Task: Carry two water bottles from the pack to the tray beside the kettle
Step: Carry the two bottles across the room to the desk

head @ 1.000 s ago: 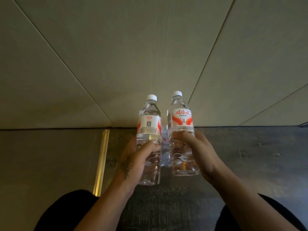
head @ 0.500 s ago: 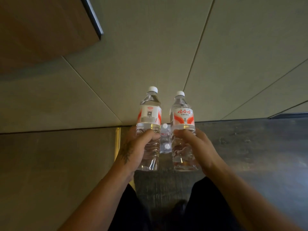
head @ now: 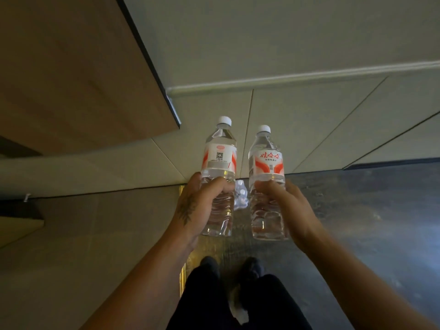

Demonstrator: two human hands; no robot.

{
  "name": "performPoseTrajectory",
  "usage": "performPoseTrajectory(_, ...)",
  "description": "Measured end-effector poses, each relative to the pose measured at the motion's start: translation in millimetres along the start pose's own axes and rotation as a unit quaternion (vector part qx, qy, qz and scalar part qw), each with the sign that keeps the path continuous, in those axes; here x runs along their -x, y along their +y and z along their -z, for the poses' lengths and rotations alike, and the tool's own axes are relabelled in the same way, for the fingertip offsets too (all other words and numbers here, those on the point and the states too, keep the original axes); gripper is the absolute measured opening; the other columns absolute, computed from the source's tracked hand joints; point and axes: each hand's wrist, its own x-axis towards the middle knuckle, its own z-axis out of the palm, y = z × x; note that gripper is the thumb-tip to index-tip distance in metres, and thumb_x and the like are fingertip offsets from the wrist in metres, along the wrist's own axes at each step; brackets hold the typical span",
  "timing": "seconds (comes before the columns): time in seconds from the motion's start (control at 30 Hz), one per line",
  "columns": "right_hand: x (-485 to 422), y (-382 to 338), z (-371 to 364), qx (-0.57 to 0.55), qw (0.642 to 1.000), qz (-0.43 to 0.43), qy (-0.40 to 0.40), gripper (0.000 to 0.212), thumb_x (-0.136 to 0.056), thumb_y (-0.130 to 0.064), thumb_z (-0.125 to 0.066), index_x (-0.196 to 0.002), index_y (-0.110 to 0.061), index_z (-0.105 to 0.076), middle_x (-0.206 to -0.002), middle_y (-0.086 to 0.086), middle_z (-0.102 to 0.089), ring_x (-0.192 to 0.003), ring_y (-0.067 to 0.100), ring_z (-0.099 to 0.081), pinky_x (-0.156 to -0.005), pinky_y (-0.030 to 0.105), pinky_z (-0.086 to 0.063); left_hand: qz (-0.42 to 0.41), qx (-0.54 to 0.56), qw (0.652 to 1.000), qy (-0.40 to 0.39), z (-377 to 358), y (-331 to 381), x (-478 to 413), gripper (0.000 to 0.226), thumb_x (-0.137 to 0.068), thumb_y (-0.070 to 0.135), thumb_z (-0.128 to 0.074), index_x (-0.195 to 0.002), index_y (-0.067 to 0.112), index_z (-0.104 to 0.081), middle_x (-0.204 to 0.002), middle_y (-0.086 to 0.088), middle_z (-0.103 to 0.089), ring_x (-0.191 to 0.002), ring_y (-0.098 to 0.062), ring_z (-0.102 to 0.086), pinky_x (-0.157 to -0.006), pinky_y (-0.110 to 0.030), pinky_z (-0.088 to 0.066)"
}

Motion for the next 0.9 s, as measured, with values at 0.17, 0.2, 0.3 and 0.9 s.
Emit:
performPoseTrajectory(0.17,62.4,-23.9,11.0,-0.022,0.998,0.015,0.060,0.071,-0.061,-0.065,-0.074,-0.119,-0.025,-0.067,-0.105,0.003,-0.080,-0.095,0.024,-0.079,-0.086,0.049,-0.064,-0.030,-0.015,0.998,-0.051,-14.7,28.9,37.4,0.051,-0.070,0.035,-0.078,-0.119,0.023,-0.070,-0.084,0.002,-0.082,-0.069,-0.015,-0.080,-0.055,-0.029,-0.062)
performPoseTrajectory(0.2,73.6,-24.8,13.7,-0.024,0.997,0.020,0.074,0.071,-0.064,-0.062,-0.074,-0.122,-0.023,-0.066,-0.107,0.004,-0.079,-0.095,0.024,-0.079,-0.087,0.049,-0.064,-0.032,-0.021,0.997,-0.065,-19.0,31.5,43.1,0.054,-0.069,0.036,-0.079,-0.121,0.024,-0.069,-0.084,0.004,-0.083,-0.069,-0.015,-0.080,-0.056,-0.028,-0.062)
performPoseTrajectory(0.3,109.0,-23.2,24.7,-0.042,0.990,0.037,0.131,0.061,-0.076,-0.050,-0.072,-0.127,-0.018,-0.065,-0.106,0.007,-0.078,-0.088,0.021,-0.080,-0.081,0.041,-0.064,-0.048,-0.043,0.992,-0.111,-35.3,39.1,59.4,0.064,-0.058,0.042,-0.081,-0.119,0.027,-0.069,-0.083,0.006,-0.083,-0.069,-0.014,-0.081,-0.055,-0.027,-0.062)
performPoseTrajectory(0.9,375.6,91.1,61.7,-0.239,0.808,0.020,0.537,0.094,-0.054,-0.065,-0.074,-0.133,-0.018,-0.059,-0.117,0.010,-0.077,-0.100,0.029,-0.079,-0.097,0.054,-0.062,-0.025,-0.251,0.847,-0.468,-203.7,-25.3,183.7,0.063,-0.070,0.027,-0.075,-0.129,0.007,-0.064,-0.096,-0.016,-0.075,-0.077,-0.030,-0.074,-0.064,-0.038,-0.060)
